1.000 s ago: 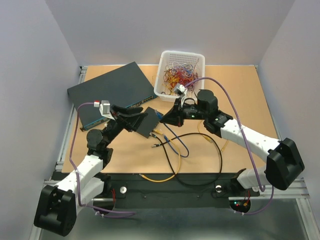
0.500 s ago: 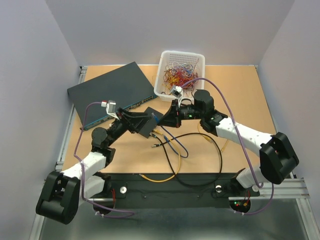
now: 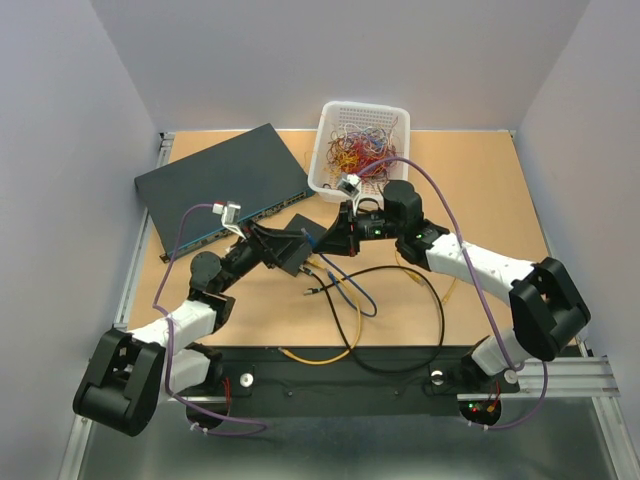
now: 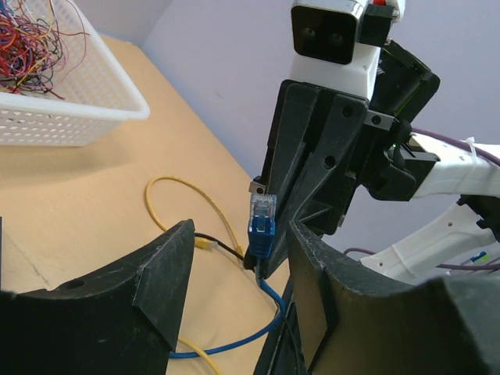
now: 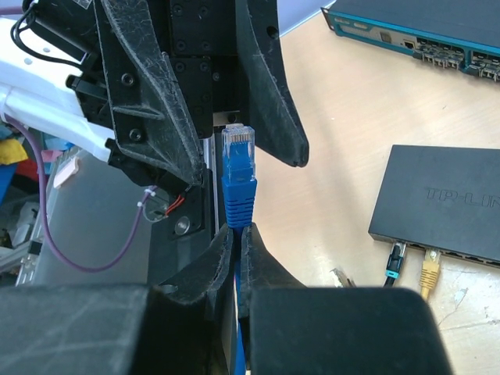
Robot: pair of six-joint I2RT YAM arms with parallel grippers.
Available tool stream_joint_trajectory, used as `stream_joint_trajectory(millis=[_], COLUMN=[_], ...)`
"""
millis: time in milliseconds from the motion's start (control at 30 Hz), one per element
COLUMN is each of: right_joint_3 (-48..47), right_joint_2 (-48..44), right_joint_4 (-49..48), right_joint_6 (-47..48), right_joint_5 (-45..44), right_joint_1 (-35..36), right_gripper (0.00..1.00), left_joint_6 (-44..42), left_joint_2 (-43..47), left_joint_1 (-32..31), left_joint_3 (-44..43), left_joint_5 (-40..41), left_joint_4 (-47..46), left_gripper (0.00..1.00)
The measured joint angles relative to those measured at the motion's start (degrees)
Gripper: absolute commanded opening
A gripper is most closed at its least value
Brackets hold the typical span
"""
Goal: Insert the plug into the switch port
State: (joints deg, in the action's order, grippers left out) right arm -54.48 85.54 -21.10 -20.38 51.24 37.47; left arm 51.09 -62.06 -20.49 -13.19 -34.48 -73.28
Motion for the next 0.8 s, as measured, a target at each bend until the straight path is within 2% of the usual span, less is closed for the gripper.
stream_joint_trajectory(millis=[200, 433, 567, 700, 733, 800], right_joint_3=[0.0, -0.2, -0.2, -0.2, -0.4, -0.7], right_joint_2=[0.2, 1.1, 1.8, 1.9, 1.9, 1.9], right_joint_4=[0.0, 0.0, 0.0, 0.0, 0.1, 0.2], right_joint_6=[0.0, -0.2, -0.2, -0.2, -0.2, -0.2], right_joint_5=[0.2, 0.8, 1.2, 1.4, 1.7, 1.7], right_joint_1=[0.0, 0.0, 0.0, 0.0, 0.1, 0.1], right_gripper=[0.0, 0.01, 0.0, 0.0, 0.01, 0.0], left_joint_6=[0.3, 0.3, 0.2, 0.0, -0.2, -0.3], left_joint_2=[0.0, -0.4, -0.9, -0.9, -0.9, -0.9], left_joint_1=[-0.5, -1.4, -2.3, -2.6, -2.6, -2.7], left_joint_3=[0.0, 0.0, 0.0, -0.1, -0.2, -0.3], left_joint_5=[0.0, 0.1, 0.2, 0.3, 0.6, 0.7], left_joint_4=[-0.3, -0.5, -0.4, -0.6, -0.4, -0.4], left_gripper=[0.52, 0.5, 0.44, 0.26, 0.14, 0.0])
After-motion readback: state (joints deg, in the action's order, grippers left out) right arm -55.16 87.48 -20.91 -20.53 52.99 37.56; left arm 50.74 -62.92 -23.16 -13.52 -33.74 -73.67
